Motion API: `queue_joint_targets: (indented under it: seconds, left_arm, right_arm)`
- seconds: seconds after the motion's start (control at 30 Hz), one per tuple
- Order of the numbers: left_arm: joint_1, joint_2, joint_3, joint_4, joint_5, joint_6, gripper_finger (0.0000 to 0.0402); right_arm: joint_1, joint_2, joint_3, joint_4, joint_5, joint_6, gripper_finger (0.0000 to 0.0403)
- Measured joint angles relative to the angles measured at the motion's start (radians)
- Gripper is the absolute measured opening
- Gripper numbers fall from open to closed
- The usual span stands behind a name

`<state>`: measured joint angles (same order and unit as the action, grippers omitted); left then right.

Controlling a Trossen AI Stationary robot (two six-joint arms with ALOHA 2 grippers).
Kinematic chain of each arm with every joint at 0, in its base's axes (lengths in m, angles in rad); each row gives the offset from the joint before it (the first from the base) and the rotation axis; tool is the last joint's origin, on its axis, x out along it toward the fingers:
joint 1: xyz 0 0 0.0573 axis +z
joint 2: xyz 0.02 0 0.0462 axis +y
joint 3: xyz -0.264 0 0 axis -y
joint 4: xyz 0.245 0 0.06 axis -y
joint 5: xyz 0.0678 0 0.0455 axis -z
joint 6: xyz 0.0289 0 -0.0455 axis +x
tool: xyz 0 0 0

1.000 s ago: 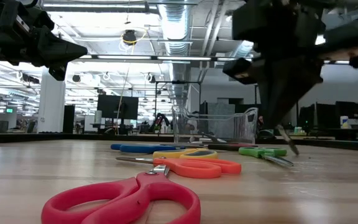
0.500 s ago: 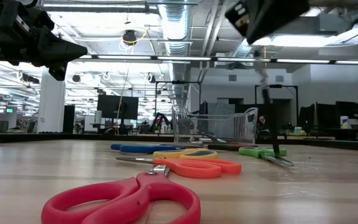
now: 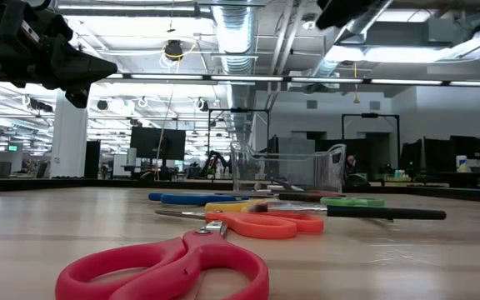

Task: Pick & Place Paint Supplies
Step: Put the eyeshadow brush into the transparent bin

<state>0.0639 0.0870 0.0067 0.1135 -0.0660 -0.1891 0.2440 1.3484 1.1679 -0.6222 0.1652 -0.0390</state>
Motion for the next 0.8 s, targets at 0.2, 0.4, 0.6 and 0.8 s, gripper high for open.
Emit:
queue_joint_targets:
  seconds: [0.2, 0.4, 0.6, 0.8]
  left_arm:
    - [0.0, 0.0, 0.0, 0.0, 0.0, 0.0, 0.0]
    - [0.0, 0.0, 0.0, 0.0, 0.0, 0.0, 0.0]
    - [0.0, 0.0, 0.0, 0.0, 0.0, 0.0, 0.0]
    - [0.0, 0.0, 0.0, 0.001, 0.0, 0.0, 0.0]
  right_arm:
    - [0.007, 0.147, 0.0, 0.017, -0.003, 0.097, 0.0022]
    - [0.04, 0.318, 0.0, 0.072, -0.011, 0.125, 0.011]
    - [0.091, 0.423, 0.0, 0.215, -0.085, 0.161, 0.0209]
    - [0.17, 0.455, 0.0, 0.28, -0.094, 0.172, 0.0232]
